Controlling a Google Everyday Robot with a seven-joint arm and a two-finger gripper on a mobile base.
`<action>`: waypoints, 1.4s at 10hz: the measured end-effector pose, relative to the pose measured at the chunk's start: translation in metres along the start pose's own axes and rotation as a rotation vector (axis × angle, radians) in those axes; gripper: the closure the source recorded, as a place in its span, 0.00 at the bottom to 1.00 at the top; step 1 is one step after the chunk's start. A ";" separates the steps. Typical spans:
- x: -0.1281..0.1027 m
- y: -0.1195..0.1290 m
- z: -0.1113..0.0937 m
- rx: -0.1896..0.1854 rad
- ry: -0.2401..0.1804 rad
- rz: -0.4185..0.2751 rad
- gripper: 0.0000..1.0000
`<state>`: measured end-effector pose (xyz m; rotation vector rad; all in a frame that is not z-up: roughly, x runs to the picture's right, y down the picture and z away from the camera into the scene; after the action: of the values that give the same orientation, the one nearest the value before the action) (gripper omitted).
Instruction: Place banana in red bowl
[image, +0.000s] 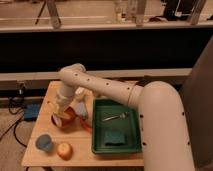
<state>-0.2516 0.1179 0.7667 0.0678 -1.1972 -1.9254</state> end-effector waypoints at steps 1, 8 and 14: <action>0.000 0.000 0.000 0.003 0.000 -0.002 1.00; 0.002 0.000 0.001 0.020 -0.003 -0.013 0.83; 0.003 0.000 0.003 0.030 -0.009 -0.022 0.83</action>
<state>-0.2549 0.1183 0.7698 0.0889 -1.2364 -1.9286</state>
